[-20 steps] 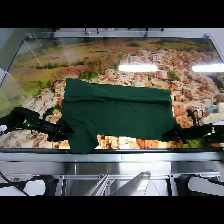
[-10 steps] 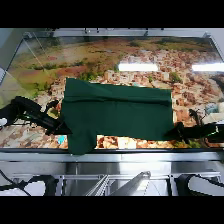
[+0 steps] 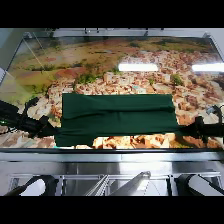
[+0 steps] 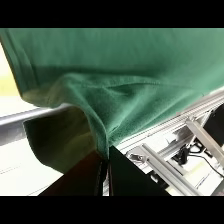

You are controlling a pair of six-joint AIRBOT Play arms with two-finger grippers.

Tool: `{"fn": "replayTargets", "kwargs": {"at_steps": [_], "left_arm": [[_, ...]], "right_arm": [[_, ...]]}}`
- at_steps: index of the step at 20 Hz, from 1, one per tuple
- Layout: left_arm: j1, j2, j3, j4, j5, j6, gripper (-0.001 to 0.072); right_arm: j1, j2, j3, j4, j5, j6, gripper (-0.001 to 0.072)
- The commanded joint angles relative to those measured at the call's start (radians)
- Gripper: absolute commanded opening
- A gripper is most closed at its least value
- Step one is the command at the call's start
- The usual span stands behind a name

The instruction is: Fold the shirts.

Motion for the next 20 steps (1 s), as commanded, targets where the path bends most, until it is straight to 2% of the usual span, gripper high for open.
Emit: {"fn": "replayTargets", "kwargs": {"at_steps": [1,3,5,8,11,15,20], "left_arm": [[0.019,0.034,0.016,-0.034,-0.002,-0.003,0.0027],[0.019,0.013,0.07,-0.095,0.005,-0.003,0.0027],[0.016,-0.042,0.16,-0.144,0.001,-0.003,0.0027],[-0.025,-0.173,0.312,-0.145,-0.012,-0.003,0.0026],[-0.08,-0.348,0.499,-0.144,-0.053,-0.003,0.0026],[-0.127,-0.604,0.731,-0.144,-0.047,-0.005,0.0025],[-0.148,-0.833,0.903,-0.144,-0.025,-0.005,0.0024]], "right_arm": [[-0.016,0.038,0.008,0.078,0.003,-0.011,0.0019],[-0.012,0.04,0.008,0.229,-0.003,-0.079,0.0019],[0.032,0.04,0.008,0.314,-0.069,-0.12,0.0019],[0.175,0.032,0.008,0.381,-0.311,-0.155,0.002],[0.289,-0.031,0.035,0.469,-0.549,-0.241,0.002],[0.36,-0.177,0.105,0.475,-0.645,-0.295,0.002],[0.382,-0.307,0.119,0.475,-0.695,-0.381,0.002]]}}
